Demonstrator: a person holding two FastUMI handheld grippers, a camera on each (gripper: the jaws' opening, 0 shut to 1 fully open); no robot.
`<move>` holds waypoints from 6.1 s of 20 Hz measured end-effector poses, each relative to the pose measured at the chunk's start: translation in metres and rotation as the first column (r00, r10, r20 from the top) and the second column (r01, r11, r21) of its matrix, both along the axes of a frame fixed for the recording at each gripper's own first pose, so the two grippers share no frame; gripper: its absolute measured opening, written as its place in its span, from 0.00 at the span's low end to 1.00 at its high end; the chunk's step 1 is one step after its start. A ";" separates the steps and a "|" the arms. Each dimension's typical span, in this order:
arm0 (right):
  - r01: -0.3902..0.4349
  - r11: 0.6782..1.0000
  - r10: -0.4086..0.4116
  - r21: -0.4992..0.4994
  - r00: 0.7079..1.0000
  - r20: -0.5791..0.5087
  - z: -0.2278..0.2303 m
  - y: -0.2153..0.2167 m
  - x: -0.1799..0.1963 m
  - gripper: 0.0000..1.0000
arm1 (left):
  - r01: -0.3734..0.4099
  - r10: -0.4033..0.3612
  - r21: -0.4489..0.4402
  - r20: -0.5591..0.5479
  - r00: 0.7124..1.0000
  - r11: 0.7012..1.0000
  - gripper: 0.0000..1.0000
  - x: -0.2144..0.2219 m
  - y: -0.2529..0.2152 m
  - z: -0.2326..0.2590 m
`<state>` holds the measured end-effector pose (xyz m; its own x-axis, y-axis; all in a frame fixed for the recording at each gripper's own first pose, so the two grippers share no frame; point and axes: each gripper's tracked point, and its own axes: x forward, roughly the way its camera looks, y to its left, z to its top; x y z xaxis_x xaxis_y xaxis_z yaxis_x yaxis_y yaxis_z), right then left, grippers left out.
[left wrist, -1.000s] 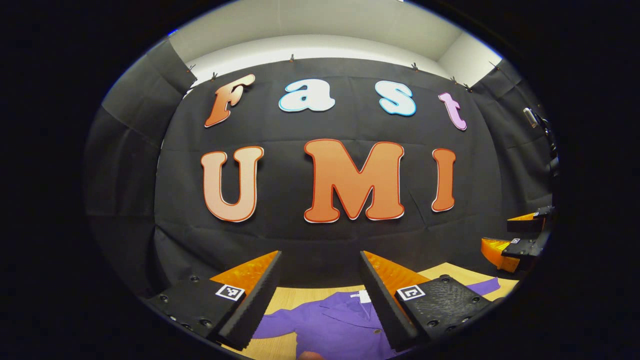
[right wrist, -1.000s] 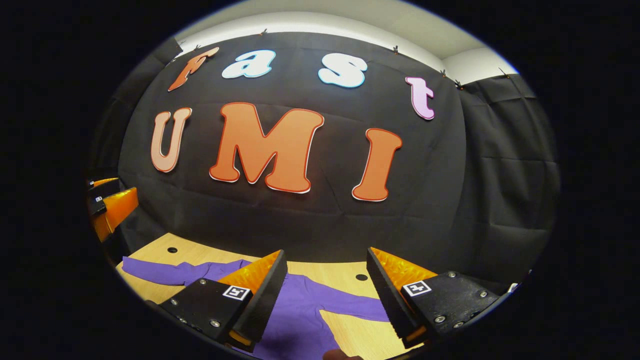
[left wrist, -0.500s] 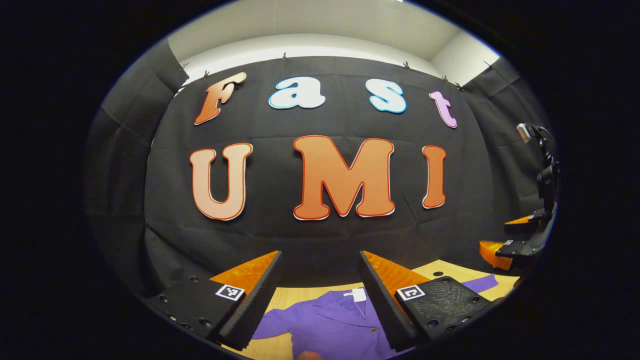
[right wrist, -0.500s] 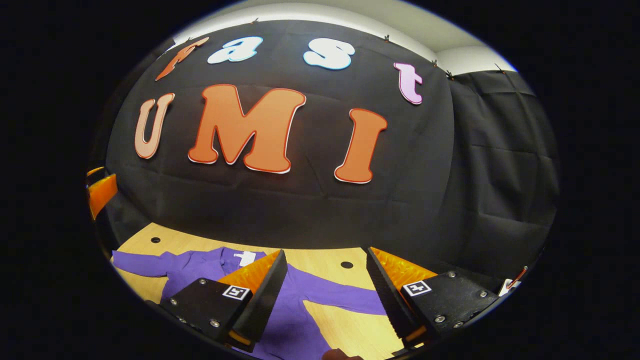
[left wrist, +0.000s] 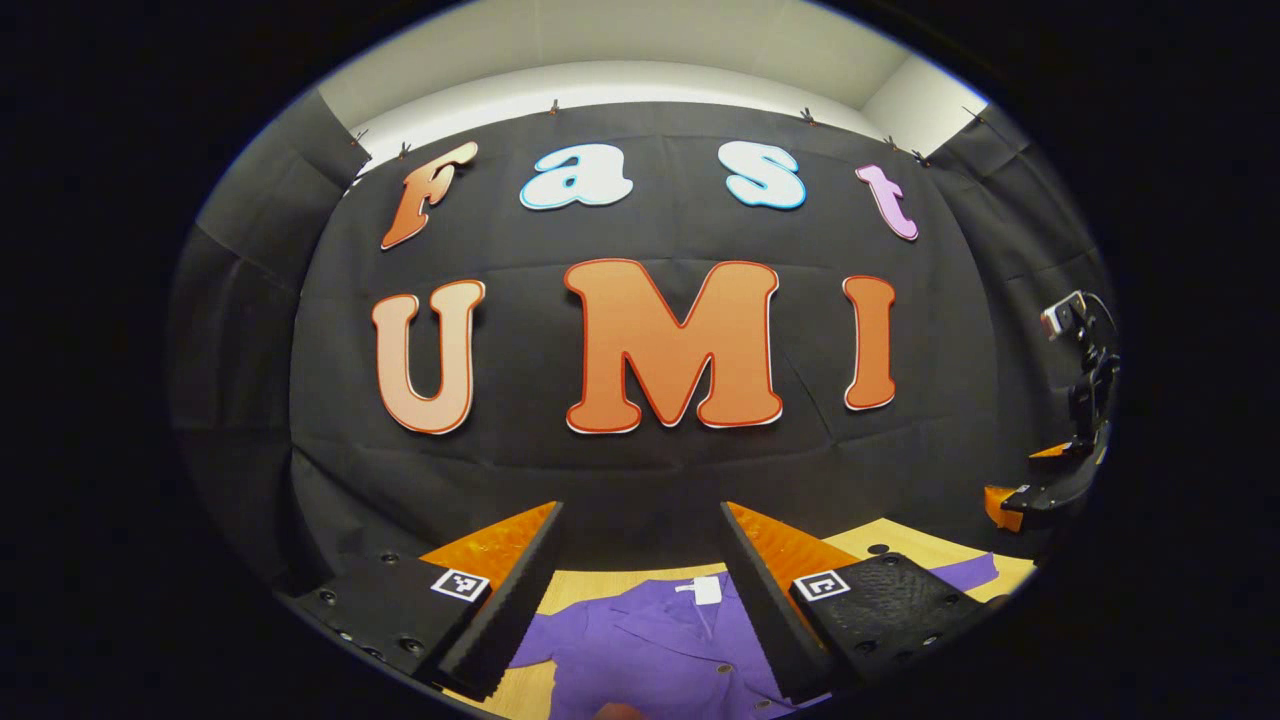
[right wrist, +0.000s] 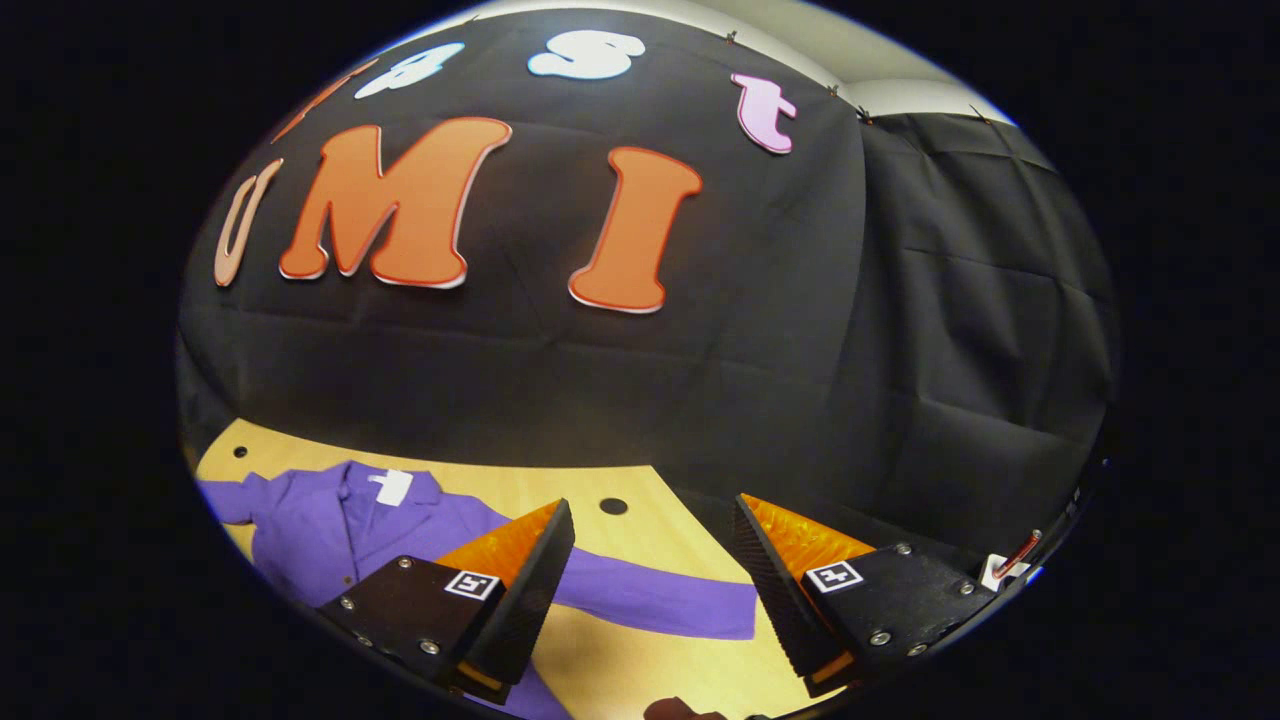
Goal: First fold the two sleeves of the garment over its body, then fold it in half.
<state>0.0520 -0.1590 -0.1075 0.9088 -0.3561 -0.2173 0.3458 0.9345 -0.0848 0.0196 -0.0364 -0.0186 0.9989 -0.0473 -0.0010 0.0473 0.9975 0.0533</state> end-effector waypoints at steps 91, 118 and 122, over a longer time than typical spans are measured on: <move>-0.063 0.783 0.458 0.619 0.732 -0.505 -0.010 0.173 0.100 0.05 | -0.190 0.204 0.077 -0.266 0.942 0.979 0.94 -0.047 0.177 -0.075; -0.354 0.642 0.707 0.680 0.618 -0.344 0.028 0.436 0.107 0.33 | -0.333 0.338 0.084 -0.391 0.856 0.939 0.95 -0.060 0.327 -0.140; -0.408 0.657 0.693 0.633 0.658 -0.295 0.047 0.409 0.103 0.55 | -0.352 0.358 0.100 -0.447 0.819 0.931 0.95 -0.047 0.354 -0.156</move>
<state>0.1547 0.2499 -0.0606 0.6059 0.4600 -0.6491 -0.2074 0.8790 0.4293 -0.0278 0.3176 -0.1749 0.8347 0.3139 -0.4525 -0.2886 0.9491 0.1260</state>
